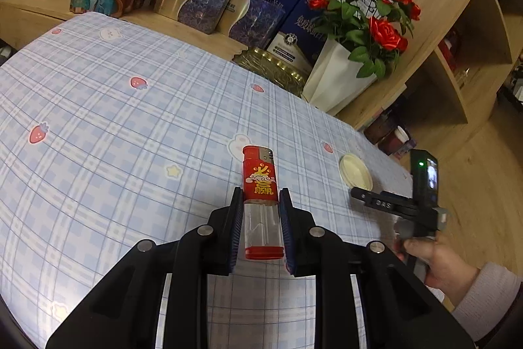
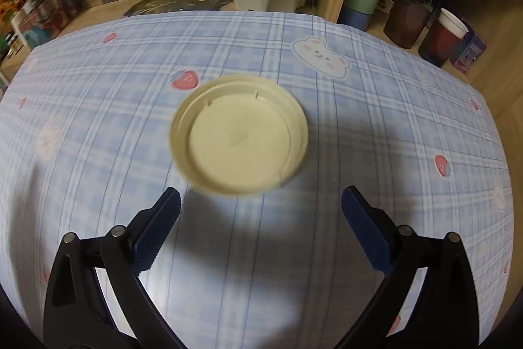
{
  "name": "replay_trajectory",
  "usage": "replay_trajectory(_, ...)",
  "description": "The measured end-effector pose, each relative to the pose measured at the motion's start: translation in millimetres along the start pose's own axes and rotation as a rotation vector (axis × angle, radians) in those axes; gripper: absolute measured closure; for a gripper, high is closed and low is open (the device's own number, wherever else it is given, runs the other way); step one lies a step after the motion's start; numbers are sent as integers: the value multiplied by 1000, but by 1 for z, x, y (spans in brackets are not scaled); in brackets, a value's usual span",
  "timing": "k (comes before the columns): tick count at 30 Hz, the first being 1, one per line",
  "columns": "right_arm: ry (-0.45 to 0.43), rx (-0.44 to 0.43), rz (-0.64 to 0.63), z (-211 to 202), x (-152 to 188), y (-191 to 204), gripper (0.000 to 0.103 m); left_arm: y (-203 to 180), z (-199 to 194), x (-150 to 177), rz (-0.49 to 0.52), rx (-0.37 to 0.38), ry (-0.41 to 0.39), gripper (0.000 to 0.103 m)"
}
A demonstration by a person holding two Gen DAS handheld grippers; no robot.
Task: Collect trash
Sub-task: 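Grasp the cream plastic lid with the right gripper while the left gripper holds the lighter, then carry the lid and lighter over the bin with both grippers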
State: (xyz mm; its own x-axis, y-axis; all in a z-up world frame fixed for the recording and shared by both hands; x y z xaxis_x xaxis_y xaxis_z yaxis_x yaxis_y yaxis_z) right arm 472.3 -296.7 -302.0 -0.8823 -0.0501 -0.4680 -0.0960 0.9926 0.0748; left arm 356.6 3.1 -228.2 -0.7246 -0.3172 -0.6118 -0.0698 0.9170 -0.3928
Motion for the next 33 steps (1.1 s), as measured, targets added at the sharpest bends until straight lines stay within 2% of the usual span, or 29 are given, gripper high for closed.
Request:
replay_trajectory(7,-6,-2,72,18,-19,-2,6,15,-14,-4,-12,2,-7,81)
replay_trajectory(14,-17,27,33,22,-31,8,6,23,-27,-2,-17,3,-15,81)
replay_trajectory(16,-14,-5,40,24,-31,10,10,24,-28,1,-19,2,-9,81)
replay_trajectory(17,-24,-24,39,23,-31,13,18,25,-28,3,-20,1,-6,81)
replay_trajectory(18,-32,-26,35,21,-32,15,18,25,-29,4,-18,0,-5,82)
replay_trajectory(26,-112,-71,-36,-16,-17,41,20,23,-40,13,-17,8,2,82)
replay_trajectory(33,-145,-174,-98,-61,25,78,20,16,-59,32,-1,23,13,82)
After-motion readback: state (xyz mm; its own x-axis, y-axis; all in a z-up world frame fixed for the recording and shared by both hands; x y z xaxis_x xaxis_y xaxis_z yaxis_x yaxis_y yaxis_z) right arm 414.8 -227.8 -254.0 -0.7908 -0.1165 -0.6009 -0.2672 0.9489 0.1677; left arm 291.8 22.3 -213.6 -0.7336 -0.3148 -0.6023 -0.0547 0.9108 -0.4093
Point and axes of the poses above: each gripper's, at about its wrist camera, not at the fingertips, and z roughly the way its jaws point, y to its left, x to its underside, the point moved 9 cm from there along z, roughly the way its jaws point, and after that the axes turned 8 degrees about -x, right-handed, at the moved point
